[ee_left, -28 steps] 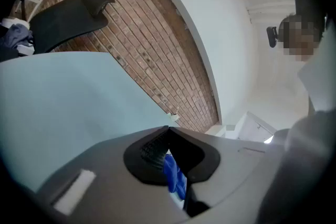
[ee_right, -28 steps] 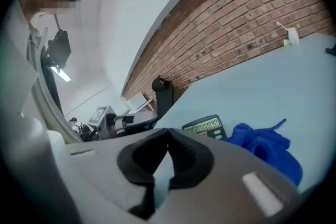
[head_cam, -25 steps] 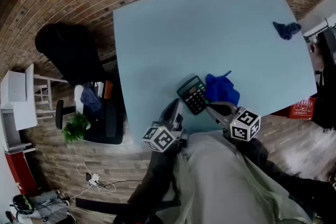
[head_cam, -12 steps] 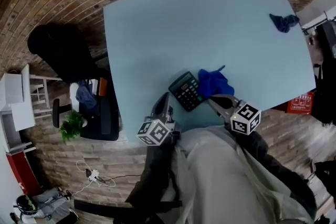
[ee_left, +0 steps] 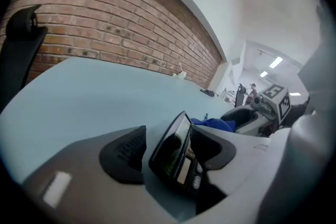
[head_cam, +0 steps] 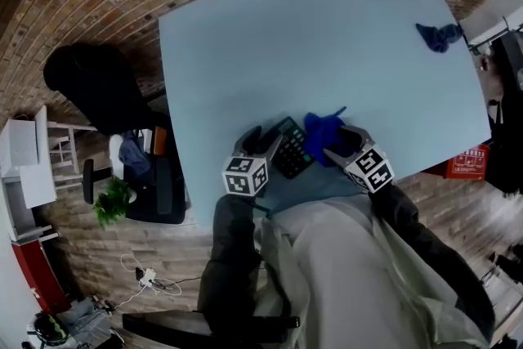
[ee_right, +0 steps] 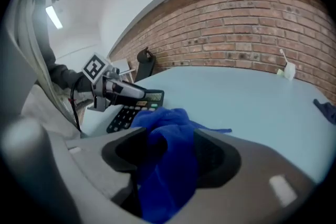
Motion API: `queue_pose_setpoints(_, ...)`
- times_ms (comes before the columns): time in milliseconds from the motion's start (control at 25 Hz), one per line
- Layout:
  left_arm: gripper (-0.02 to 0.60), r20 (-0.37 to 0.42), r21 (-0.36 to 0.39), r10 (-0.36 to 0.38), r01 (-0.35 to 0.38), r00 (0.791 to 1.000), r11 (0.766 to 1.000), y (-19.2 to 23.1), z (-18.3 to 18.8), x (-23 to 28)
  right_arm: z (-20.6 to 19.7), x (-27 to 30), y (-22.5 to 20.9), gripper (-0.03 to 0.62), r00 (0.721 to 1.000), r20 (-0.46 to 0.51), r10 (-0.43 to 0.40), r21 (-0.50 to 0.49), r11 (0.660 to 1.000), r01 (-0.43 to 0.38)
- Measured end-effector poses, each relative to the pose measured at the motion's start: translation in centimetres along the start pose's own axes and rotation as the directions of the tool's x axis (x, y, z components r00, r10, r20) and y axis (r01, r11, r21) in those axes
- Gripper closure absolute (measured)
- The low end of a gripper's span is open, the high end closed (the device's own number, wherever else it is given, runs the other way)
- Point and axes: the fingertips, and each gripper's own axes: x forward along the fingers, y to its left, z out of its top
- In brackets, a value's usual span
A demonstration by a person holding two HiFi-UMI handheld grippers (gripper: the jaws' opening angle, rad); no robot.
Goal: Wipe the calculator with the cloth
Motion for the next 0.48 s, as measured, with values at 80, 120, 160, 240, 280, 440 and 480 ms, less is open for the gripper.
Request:
queue_pose_setpoints(80, 0.358, -0.032, 0.071, -0.023, 0.025, 0.999, 0.997, -1.1, -0.3, 0.7, -1.0, 1.2, 0.2, 0.315, 0.998, -0.065, 0.005, -0.044, 0.999, -0.008)
queue_pose_setpoints(120, 0.368, -0.037, 0.089, -0.029, 0.032, 0.999, 0.995, -1.4, -0.3, 0.9, -1.3, 1.7, 0.4, 0.31, 0.997, -0.081, 0.005, -0.063, 0.998, -0.01)
queue_pose_setpoints(160, 0.37, -0.037, 0.095, -0.032, 0.036, 0.999, 0.995, -1.4, -0.3, 1.0, -1.3, 2.0, 0.4, 0.31, 0.996, -0.084, 0.004, -0.08, 0.997, -0.011)
queue_pose_setpoints(240, 0.381, -0.022, 0.078, -0.041, 0.043, 0.999, 0.996, -1.3, -0.1, 0.8, -1.2, 2.2, 0.3, 0.31, 0.998, -0.069, 0.005, -0.108, 0.994, -0.012)
queue_pose_setpoints(280, 0.395, -0.003, 0.047, -0.05, 0.05, 0.999, 0.998, -1.3, 0.1, 0.5, -1.1, 2.2, 0.2, 0.312, 0.998, -0.059, 0.003, -0.125, 0.992, -0.01)
queue_pose_setpoints(440, 0.499, 0.11, -0.166, -0.093, 0.111, 0.99, 0.98, -1.3, 0.4, -1.3, -1.3, 1.8, 0.3, 0.363, 0.999, -0.046, -0.017, -0.266, 0.964, 0.004)
queue_pose_setpoints(480, 0.506, 0.134, -0.216, -0.096, 0.124, 0.986, 0.969, -1.4, 0.4, -1.7, -1.3, 1.7, 0.5, 0.388, 0.999, -0.051, -0.015, -0.301, 0.954, -0.001)
